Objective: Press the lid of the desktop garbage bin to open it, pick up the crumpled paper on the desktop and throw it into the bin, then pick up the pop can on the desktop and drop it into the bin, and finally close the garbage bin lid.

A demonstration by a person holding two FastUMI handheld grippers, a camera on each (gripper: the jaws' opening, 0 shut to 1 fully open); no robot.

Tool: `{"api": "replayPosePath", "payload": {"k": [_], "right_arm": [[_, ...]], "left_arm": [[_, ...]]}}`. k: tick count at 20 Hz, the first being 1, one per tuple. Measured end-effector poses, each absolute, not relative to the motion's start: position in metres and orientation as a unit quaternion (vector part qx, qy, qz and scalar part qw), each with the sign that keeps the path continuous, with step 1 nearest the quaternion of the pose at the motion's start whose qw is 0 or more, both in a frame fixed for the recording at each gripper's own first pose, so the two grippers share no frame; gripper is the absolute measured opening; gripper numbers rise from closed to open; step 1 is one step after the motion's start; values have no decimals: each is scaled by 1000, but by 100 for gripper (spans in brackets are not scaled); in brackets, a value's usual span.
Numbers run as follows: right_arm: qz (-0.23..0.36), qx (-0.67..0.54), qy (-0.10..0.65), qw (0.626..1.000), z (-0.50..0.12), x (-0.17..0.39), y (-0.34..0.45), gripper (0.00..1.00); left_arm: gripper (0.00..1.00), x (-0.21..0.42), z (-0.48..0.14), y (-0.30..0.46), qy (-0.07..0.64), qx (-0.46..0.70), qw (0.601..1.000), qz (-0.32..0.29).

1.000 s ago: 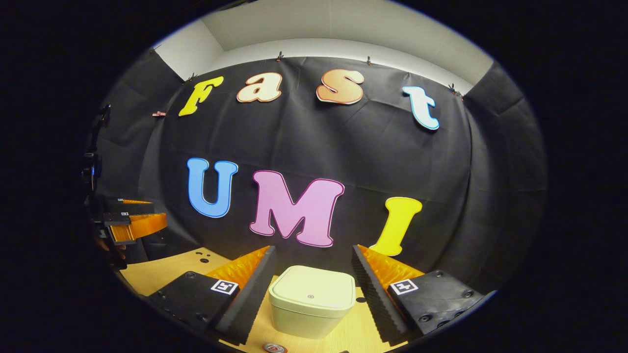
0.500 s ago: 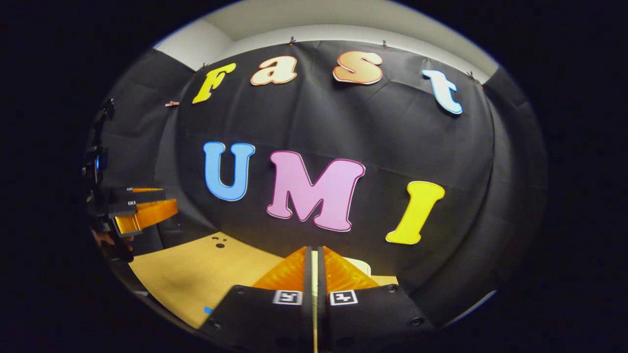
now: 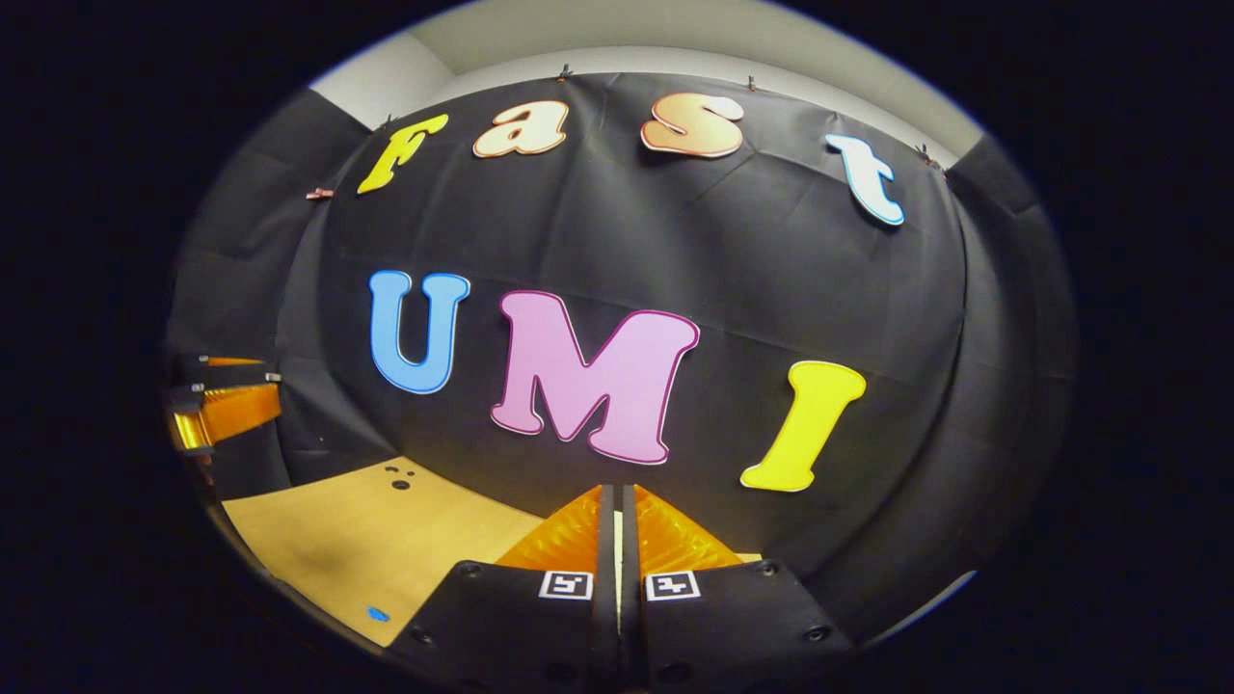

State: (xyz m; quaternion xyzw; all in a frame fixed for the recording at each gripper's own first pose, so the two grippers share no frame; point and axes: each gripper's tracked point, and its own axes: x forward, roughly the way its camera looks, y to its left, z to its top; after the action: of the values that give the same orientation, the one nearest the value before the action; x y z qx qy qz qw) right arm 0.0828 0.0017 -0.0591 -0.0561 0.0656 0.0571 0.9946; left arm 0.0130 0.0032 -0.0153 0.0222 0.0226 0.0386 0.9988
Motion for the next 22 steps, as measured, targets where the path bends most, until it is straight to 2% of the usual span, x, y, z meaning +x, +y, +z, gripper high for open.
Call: {"api": "replayPosePath", "payload": {"k": [3, 11, 22], "right_arm": [[73, -41, 87, 993, -82, 96, 12, 5], [73, -10, 149, 986, -154, 114, 12, 5], [76, -8, 195, 978, -212, 129, 14, 5]], "left_arm": [[92, 13, -17, 9, 25, 23, 998, 47], [92, 17, -27, 24, 36, 25, 997, 66], [92, 32, -36, 29, 46, 22, 996, 70]]}}
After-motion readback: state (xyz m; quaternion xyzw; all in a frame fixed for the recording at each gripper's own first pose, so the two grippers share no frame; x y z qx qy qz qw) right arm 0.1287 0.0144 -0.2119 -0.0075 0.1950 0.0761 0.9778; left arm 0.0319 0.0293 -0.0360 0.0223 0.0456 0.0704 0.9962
